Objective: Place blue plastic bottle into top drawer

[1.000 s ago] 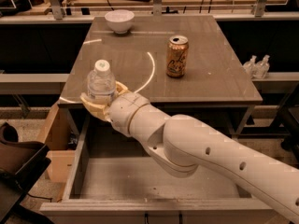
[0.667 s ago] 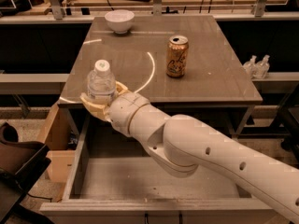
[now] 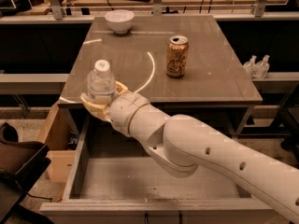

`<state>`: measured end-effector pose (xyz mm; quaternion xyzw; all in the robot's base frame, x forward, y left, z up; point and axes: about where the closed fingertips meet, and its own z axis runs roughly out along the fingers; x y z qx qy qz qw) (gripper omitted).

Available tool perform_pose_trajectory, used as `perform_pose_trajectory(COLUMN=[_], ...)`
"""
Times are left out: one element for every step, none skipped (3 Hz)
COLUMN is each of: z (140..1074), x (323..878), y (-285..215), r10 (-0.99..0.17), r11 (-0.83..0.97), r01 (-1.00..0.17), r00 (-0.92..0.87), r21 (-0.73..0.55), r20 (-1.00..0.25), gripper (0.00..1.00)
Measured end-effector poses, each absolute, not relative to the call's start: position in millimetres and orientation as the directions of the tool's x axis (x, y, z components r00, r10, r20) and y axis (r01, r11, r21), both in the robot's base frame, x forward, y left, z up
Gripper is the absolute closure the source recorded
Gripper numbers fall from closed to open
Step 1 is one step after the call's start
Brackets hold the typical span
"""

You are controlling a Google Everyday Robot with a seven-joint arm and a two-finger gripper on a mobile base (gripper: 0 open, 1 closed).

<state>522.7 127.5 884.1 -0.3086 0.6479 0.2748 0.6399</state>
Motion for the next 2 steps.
perform_pose_trajectory(z=[884.2,884.3], x=[522.6,522.6], y=[127.7,127.7], r10=[-0.048,-0.048], r11=[0.658,0.658], r01=[-0.752,-0.752], r00=[0.01,0.01], r21=[-0.039,-0.039], r20=[-0.999,-0.999], gripper=[1.0,1.0])
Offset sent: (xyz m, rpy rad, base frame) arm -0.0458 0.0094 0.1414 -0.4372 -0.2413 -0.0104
